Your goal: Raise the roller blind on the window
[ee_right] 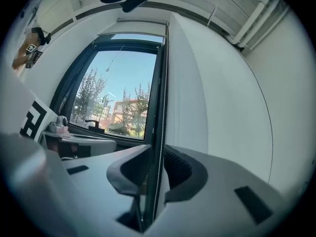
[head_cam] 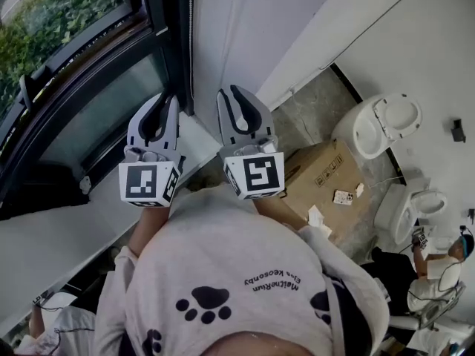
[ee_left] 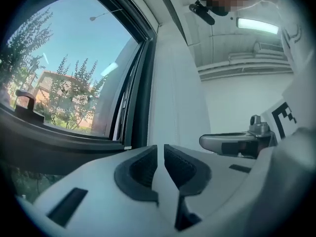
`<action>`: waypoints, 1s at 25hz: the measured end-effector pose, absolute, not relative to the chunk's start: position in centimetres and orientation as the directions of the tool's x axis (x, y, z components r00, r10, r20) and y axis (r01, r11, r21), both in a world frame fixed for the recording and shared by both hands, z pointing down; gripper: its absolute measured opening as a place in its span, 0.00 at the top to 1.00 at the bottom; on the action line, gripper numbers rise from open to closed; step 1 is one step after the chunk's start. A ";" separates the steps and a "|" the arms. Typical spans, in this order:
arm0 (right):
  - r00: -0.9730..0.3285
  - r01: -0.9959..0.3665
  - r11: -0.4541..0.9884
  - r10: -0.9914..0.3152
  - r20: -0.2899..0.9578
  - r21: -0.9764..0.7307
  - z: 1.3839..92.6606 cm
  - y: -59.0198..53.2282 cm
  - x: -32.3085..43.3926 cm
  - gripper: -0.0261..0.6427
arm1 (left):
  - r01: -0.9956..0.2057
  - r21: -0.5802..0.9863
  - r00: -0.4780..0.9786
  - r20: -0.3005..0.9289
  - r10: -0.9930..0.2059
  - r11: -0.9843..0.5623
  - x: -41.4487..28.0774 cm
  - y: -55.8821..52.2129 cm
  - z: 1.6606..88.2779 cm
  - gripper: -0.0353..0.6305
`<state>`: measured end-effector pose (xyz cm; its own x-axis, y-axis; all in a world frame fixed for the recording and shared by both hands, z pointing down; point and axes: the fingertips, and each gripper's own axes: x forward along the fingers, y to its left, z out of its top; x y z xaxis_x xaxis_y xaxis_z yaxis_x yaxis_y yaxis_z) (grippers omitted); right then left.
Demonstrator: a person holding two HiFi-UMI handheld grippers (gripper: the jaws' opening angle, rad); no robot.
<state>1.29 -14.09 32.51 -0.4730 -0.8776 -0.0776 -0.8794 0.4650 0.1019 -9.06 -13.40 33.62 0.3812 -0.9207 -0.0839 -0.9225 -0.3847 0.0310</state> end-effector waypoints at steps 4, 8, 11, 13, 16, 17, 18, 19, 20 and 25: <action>-0.450 -0.892 0.440 -0.887 -0.102 0.108 32.0 -12.8 1.8 0.92 | -0.936 0.016 0.347 -0.114 -0.931 -0.351 -9.2 -12.1 32.7 0.93; -0.413 -0.907 0.399 -0.905 -0.099 0.135 32.4 -12.4 2.4 0.95 | -0.940 0.010 0.337 -0.110 -0.935 -0.340 -9.0 -11.4 32.9 0.94; -0.407 -0.911 0.396 -0.908 -0.098 0.114 32.6 -12.3 3.0 0.95 | -0.940 0.013 0.338 -0.095 -0.936 -0.341 -9.0 -11.3 33.3 0.94; -0.405 -0.912 0.393 -0.908 -0.107 0.114 32.5 -12.2 3.2 0.95 | -0.938 0.013 0.344 -0.090 -0.935 -0.347 -8.9 -11.3 33.4 0.94; -0.407 -0.911 0.393 -0.908 -0.105 0.125 32.6 -12.2 3.1 0.95 | -0.937 0.016 0.347 -0.091 -0.934 -0.349 -8.8 -11.3 33.3 0.94; -0.409 -0.909 0.395 -0.907 -0.104 0.129 32.6 -12.2 3.0 0.95 | -0.937 0.015 0.348 -0.092 -0.933 -0.350 -8.8 -11.3 33.3 0.94; -0.412 -0.908 0.398 -0.905 -0.104 0.132 32.6 -12.2 2.9 0.95 | -0.936 0.015 0.349 -0.092 -0.933 -0.352 -8.7 -11.3 33.3 0.94; -0.414 -0.907 0.400 -0.904 -0.107 0.135 32.6 -12.2 2.8 0.95 | -0.935 0.016 0.350 -0.091 -0.932 -0.353 -8.7 -11.3 33.4 0.94; -0.417 -0.905 0.402 -0.902 -0.112 0.138 32.4 -12.2 2.7 0.95 | -0.935 0.017 0.351 -0.090 -0.932 -0.354 -8.7 -11.3 33.4 0.94; -0.432 -0.898 0.413 -0.894 -0.119 0.151 32.2 -12.2 2.1 0.95 | -0.936 0.012 0.349 -0.086 -0.933 -0.351 -8.9 -11.4 33.5 0.94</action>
